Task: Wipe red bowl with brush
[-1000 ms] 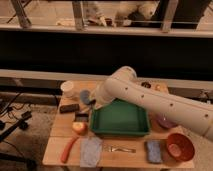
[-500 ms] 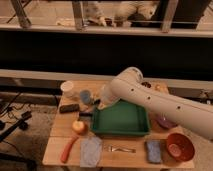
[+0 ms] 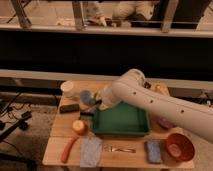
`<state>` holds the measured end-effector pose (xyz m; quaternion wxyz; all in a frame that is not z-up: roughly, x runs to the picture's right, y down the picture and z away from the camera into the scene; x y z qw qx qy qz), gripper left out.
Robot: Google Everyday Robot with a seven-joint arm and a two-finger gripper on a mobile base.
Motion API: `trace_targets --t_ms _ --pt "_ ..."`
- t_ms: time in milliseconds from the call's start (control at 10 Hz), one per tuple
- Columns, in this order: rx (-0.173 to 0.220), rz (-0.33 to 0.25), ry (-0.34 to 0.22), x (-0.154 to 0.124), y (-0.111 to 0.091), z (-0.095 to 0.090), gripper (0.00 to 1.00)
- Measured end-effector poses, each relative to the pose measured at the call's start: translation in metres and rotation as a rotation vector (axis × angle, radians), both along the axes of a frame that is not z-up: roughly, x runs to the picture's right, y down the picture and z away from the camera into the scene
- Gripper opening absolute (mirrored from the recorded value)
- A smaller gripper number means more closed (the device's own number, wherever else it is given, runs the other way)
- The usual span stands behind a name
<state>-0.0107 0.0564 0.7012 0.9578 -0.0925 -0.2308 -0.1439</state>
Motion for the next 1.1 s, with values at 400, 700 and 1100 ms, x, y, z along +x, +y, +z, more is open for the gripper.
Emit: trace_targets --t_ms 400,700,1100 --pt "0.039 0.200 0.141 0.091 0.020 -0.028 0.03" --pt "0.052 0.331 0.228 0.159 0.043 -0.052 0.03" --pt "0.044 0.497 0.323 0.257 0.070 -0.070 0.03"
